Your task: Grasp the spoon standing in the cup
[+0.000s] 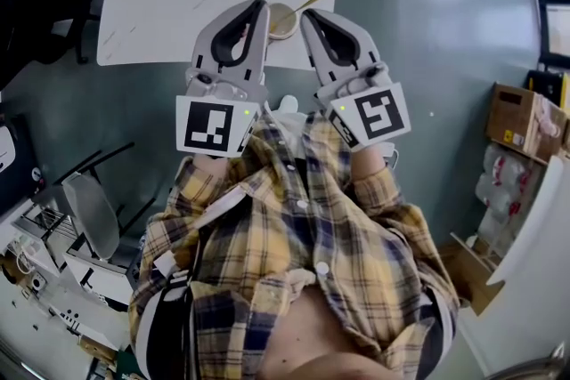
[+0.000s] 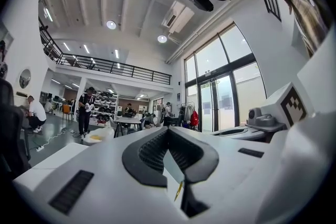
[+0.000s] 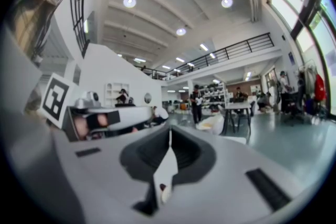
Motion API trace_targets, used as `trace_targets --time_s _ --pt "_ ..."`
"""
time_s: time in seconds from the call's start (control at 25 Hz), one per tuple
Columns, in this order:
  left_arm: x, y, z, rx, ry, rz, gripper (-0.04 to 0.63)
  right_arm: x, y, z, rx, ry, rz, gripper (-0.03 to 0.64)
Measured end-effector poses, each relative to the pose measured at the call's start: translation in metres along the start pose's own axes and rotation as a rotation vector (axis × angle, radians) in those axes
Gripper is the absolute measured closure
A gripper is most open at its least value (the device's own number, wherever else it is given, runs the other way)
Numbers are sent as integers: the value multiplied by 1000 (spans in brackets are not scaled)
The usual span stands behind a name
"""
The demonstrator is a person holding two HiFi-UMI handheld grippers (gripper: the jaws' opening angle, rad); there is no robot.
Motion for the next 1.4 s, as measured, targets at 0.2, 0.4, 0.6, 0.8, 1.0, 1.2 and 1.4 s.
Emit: trace_targets --time_s 0.2,0.4,0.6,0.8,1.0,1.2,1.4 --pt "33 -37 4 9 -3 -49 579 -17 -40 10 3 3 -34 584" --pt "60 -72 5 20 -8 -103 580 -38 -75 17 10 -2 -84 584" --pt "84 -99 4 39 -2 -158 580 -57 -102 18 19 -18 -142 584" --pt "97 -115 -1 60 0 -225 580 -66 -116 15 27 -34 -200 584" --pt "98 -122 -6 81 0 -289 580 -72 -115 15 30 -43 -263 584" --pt "94 -125 -11 94 6 -314 579 -77 -109 9 26 -70 -287 584" --pt "83 -128 -10 90 7 -306 578 -82 -100 9 27 -76 -270 584"
Point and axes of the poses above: the fingertips, and each gripper's own axes: y backward along the fingers, x to its left, z out of its top, the point moved 4 cm from there along y, backward along the fingers, and after that the axes turned 2 degrees about y, right-handed, at the moved point
